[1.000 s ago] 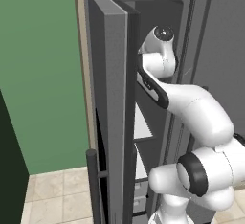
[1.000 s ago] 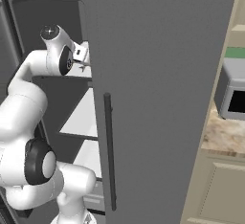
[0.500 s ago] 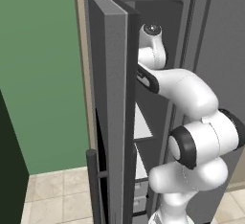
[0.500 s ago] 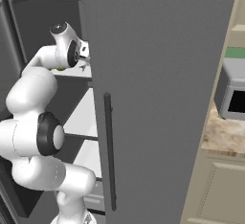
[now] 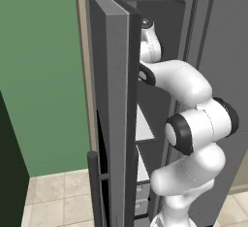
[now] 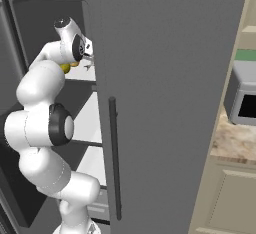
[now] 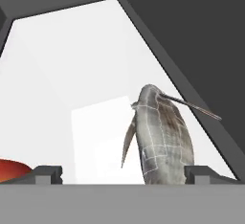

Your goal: Take the fish, lemon, and mango from the freezer and place them in the bowl on the counter.

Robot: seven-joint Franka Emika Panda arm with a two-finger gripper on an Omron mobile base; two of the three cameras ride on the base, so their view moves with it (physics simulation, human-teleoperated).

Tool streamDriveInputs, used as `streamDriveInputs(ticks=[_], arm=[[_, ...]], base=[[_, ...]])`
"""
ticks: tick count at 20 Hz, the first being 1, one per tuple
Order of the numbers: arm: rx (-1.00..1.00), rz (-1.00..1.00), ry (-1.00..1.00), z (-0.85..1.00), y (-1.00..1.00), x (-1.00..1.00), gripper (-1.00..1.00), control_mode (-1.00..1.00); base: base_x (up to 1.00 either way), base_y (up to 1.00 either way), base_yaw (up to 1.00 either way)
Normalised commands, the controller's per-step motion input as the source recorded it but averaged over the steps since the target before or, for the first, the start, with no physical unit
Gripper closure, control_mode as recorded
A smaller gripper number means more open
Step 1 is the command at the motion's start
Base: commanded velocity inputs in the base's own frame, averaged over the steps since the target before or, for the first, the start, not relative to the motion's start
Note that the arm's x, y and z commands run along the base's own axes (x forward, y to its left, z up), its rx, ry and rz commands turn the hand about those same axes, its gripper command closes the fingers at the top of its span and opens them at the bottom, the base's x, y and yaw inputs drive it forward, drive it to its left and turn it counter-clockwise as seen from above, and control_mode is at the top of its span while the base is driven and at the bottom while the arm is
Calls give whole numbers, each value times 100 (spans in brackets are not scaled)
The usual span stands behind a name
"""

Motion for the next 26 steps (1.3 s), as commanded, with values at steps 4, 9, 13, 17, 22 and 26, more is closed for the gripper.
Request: streamDriveInputs(ticks=[4,9,13,17,22,26], arm=[[0,-7,0,-2,-3,-18,-100,-100],[0,-4,0,0,-15,-2,-100,-100],[0,0,0,-2,-4,24,-100,-100],[0,0,0,-7,0,29,-100,-100],[0,0,4,-41,0,4,-100,-100],[-2,0,9,-45,0,0,100,-100]], base=[[0,0,0],[0,0,0],[0,0,0],[0,0,0],[0,0,0],[0,0,0]])
